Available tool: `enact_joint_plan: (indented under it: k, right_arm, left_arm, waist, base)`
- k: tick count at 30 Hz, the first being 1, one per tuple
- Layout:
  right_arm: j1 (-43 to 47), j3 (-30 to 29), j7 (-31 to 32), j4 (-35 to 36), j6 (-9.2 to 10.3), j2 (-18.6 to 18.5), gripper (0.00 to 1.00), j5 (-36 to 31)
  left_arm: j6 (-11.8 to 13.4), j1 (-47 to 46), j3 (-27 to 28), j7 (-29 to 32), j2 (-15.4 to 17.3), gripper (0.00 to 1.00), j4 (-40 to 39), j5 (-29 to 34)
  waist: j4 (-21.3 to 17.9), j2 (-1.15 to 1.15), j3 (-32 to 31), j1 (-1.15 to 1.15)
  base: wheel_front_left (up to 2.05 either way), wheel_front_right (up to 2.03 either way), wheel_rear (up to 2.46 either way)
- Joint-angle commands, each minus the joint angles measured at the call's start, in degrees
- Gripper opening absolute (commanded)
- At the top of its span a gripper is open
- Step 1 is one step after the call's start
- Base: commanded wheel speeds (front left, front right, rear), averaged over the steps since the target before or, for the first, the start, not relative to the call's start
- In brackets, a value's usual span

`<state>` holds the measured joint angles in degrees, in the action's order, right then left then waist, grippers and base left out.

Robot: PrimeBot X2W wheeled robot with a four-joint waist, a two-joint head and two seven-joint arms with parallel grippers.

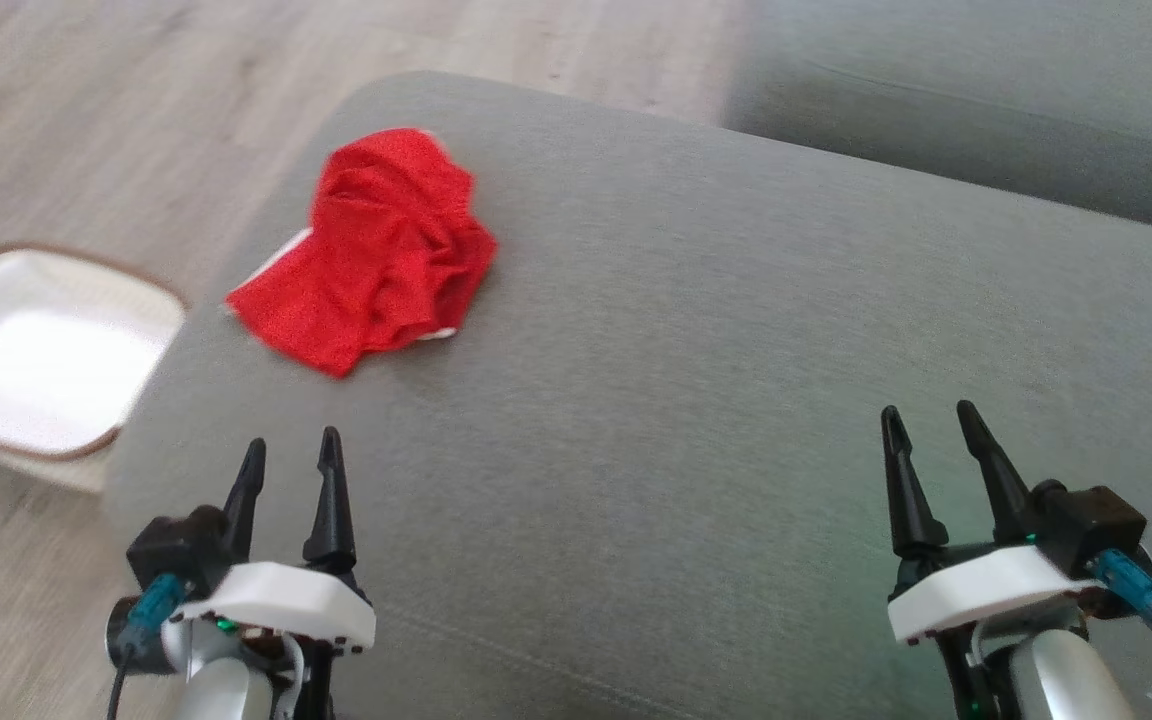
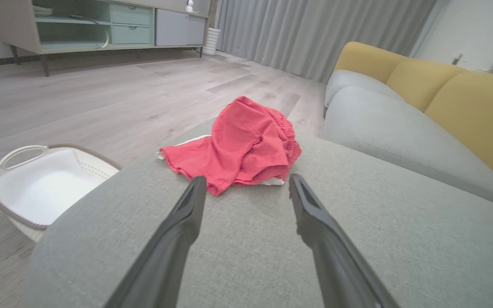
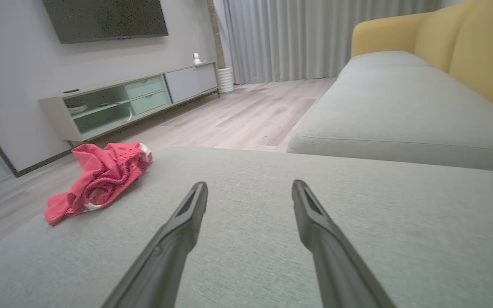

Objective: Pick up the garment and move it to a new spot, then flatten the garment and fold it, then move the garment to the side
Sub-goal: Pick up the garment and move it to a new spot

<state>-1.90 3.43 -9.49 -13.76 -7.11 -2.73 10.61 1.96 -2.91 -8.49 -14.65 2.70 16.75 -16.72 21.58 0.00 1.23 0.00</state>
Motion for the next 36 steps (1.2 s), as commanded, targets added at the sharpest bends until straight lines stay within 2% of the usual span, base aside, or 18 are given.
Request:
enact_joint_plan:
  k: [1,5,9,17,22,27,31,34,36]
  right_arm:
    - [-1.3,1.6,-0.1,1.9,-0.37,-0.1,1.0,0.3]
    - [-1.3,2.0,-0.1,1.7,-0.37,-0.1,1.0,0.3]
    - [-1.5,2.8,-0.1,1.9,-0.37,-0.1,1.0,0.4]
    - [-3.2,4.3,0.8,3.9,-0.37,-0.1,1.0,-0.9]
    - [-4.8,4.4,2.1,6.3,-0.37,-0.1,1.0,-2.9]
    - [-6.4,4.7,3.7,8.8,-0.37,-0.1,1.0,-5.2]
    - [-7.7,4.3,4.5,10.4,-0.37,-0.1,1.0,-6.8]
    - [-8.6,4.4,5.0,11.2,-0.37,-0.1,1.0,-7.8]
    - [-9.0,4.6,5.3,11.6,-0.37,-0.1,1.0,-8.2]
  left_arm:
    - [-0.2,-1.5,2.0,-0.3,0.2,1.0,-1.9,0.5]
    - [-0.4,-1.1,2.4,-0.3,0.2,1.0,-2.1,0.6]
    - [-0.5,-0.7,2.7,-0.3,0.2,1.0,-2.3,0.7]
    - [-0.6,-2.5,5.2,-0.3,2.4,1.0,-4.6,1.2]
    - [-0.6,-9.4,8.3,0.6,7.8,1.0,-8.2,1.9]
    - [-1.0,-20.3,11.1,6.0,15.1,1.0,-8.7,2.9]
    - [-2.1,-29.7,11.6,12.1,19.8,1.0,-4.8,3.1]
    - [-4.8,-35.4,10.6,19.0,21.1,1.0,0.7,0.9]
    - [-5.2,-38.5,10.3,21.5,21.8,1.0,4.0,0.4]
  waist:
    - [4.3,0.0,-0.3,0.0]
    - [6.9,0.0,-0.4,0.0]
    - [7.9,0.0,-0.2,0.0]
    - [5.5,0.0,2.3,0.0]
    - [1.4,0.0,6.3,0.0]
    - [-3.7,0.0,11.3,0.0]
    - [-7.6,0.0,14.8,0.0]
    - [-10.2,0.0,17.1,0.0]
    - [-11.5,0.0,18.4,0.0]
  base:
    - [0.0,0.0,0.0]
    - [0.0,0.0,0.0]
    - [0.0,0.0,0.0]
    - [0.0,0.0,0.0]
    - [0.0,0.0,0.0]
    - [0.0,0.0,0.0]
    - [0.0,0.0,0.0]
    - [0.0,0.0,0.0]
    - [0.0,0.0,0.0]
